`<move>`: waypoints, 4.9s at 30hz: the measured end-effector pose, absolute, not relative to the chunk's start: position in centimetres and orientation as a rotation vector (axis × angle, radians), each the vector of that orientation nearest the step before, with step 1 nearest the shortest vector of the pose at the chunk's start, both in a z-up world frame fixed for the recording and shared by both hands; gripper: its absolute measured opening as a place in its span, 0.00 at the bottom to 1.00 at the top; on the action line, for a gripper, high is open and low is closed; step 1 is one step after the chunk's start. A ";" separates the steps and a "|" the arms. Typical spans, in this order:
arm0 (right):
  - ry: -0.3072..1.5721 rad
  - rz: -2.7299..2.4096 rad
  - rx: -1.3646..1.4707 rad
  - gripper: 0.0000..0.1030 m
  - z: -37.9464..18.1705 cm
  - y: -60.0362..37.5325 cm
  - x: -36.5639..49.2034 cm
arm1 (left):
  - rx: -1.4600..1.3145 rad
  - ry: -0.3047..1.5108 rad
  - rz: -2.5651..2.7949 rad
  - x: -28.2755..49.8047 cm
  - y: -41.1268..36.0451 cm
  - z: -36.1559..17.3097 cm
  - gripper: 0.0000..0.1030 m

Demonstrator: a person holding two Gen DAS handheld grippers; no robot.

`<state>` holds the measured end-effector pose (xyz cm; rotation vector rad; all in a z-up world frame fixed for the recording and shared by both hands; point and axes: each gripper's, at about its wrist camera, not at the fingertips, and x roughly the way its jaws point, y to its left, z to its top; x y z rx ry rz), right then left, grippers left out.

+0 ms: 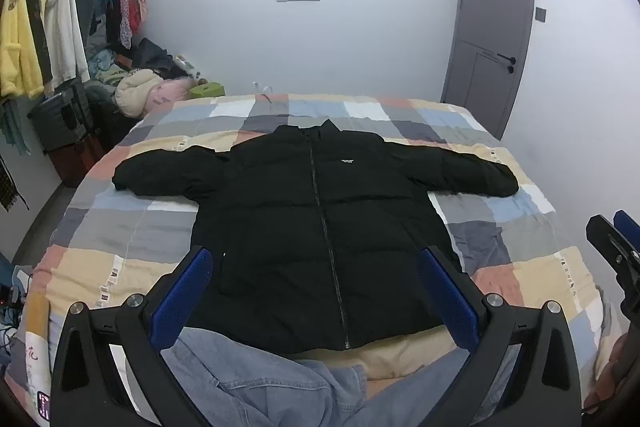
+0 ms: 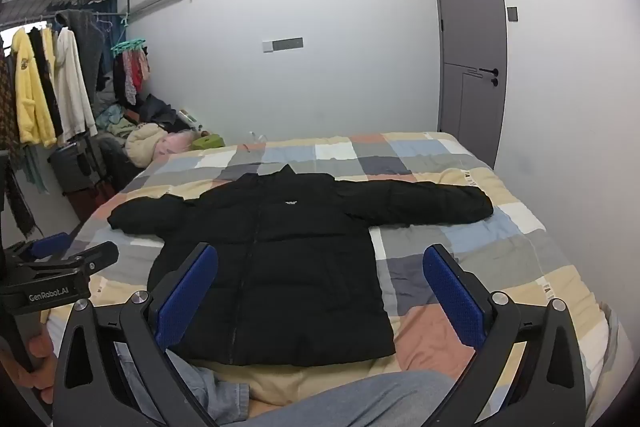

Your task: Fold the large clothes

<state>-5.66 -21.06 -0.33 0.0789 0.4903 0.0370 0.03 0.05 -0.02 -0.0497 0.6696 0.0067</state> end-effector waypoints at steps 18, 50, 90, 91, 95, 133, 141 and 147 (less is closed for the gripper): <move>0.505 0.066 0.102 1.00 -1.2 -21.4 -5.0 | -0.051 0.676 0.045 -0.4 0.2 -0.3 1.00; 0.552 0.098 0.092 1.00 -2.6 -21.1 -4.0 | -0.099 0.688 0.076 0.0 1.2 -0.3 1.00; 0.560 0.168 0.113 1.00 -5.4 -23.5 -2.6 | -0.140 0.671 0.067 1.5 -0.3 -3.0 1.00; 0.562 0.170 0.117 1.00 -5.6 -23.7 -2.2 | -0.141 0.669 0.068 1.9 -0.3 -3.1 1.00; 0.568 0.177 0.116 1.00 -6.4 -24.3 -0.9 | -0.148 0.662 0.082 2.9 0.1 -3.4 1.00; 0.675 -0.137 0.170 1.00 -17.8 -43.1 21.5 | -0.165 0.773 -0.022 26.5 2.6 -18.7 1.00; 0.701 -0.215 0.192 1.00 -22.8 -48.2 27.1 | -0.133 0.835 -0.007 29.8 1.2 -22.3 1.00; 0.716 -0.251 0.234 1.00 -26.0 -50.7 30.0 | -0.130 0.873 -0.002 31.1 0.3 -23.8 1.00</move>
